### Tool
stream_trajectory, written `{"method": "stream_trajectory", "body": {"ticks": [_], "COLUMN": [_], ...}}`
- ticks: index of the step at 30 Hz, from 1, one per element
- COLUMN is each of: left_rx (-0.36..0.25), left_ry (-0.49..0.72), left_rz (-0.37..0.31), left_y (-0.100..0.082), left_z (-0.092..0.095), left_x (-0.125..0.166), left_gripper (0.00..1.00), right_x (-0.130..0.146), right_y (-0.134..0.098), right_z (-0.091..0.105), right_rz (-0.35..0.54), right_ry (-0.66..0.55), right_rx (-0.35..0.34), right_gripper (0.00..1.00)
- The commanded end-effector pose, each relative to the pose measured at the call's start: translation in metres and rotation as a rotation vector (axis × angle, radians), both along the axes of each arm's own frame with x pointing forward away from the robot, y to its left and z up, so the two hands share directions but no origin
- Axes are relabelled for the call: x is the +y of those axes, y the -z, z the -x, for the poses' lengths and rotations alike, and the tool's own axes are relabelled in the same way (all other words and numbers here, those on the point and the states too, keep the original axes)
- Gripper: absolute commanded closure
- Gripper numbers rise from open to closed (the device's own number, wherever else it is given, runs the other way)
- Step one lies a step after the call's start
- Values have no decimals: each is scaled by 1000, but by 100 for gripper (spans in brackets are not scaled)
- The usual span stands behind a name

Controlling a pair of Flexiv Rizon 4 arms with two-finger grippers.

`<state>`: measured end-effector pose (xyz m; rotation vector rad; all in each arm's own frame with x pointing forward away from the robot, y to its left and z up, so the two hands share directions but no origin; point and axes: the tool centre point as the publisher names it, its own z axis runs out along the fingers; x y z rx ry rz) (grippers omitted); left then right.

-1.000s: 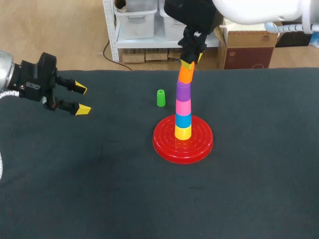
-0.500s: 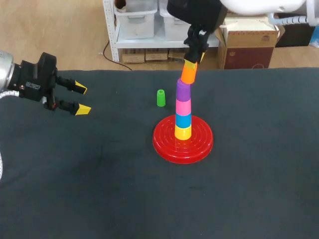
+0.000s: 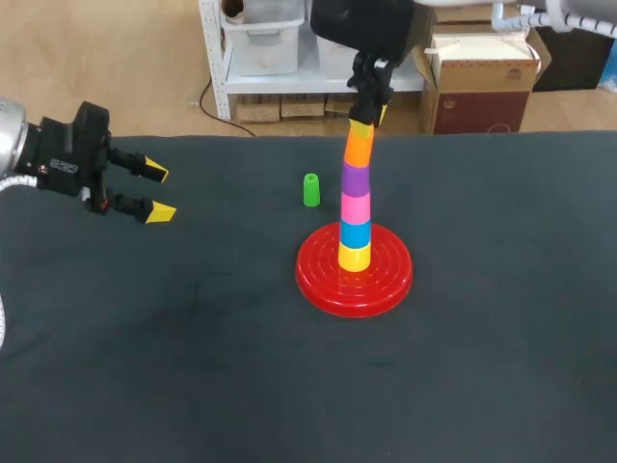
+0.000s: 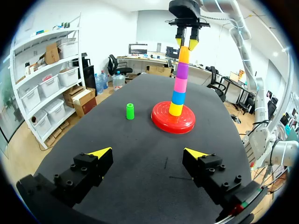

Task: Pick up and stack the cylinders on the red base in this order: pink,purple,orange,green

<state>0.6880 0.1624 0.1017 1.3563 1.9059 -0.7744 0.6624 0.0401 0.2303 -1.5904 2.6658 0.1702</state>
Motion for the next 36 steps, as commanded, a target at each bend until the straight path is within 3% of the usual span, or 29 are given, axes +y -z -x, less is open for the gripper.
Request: {"method": "stream_trajectory", "body": {"ticks": [1,9,14,15,16,17,22,25,31,36], "left_rx": [-5,-5,-5,-5,-5,-5,-5,-5,-5,-5], "left_ry": [-2,-2,-2,-2,-2,-2,-2,-2,-2,-2], "left_rz": [3,3,3,3,3,3,3,3,3,3], "left_y": [1,1,1,1,1,1,1,1,1,1], "left_z": [1,1,1,1,1,1,1,1,1,1], "left_x": [0,0,0,0,0,0,0,0,0,0], "left_gripper": [0,0,0,0,0,0,0,0,0,0], "right_x": [6,8,11,11,11,12,25,42,72,75], "right_y": [1,14,19,16,12,8,-13,-11,34,80], "right_z": [-2,7,9,9,8,6,-8,-22,-48,-62], "right_rz": [29,117,106,90,73,56,20,7,10,35], "right_ry": [-17,-36,-18,-6,0,6,-9,-28,-45,13], "right_rx": [5,18,15,7,0,-10,-49,-56,8,34], "right_gripper": [100,100,100,73,16,0,0,0,0,0]}}
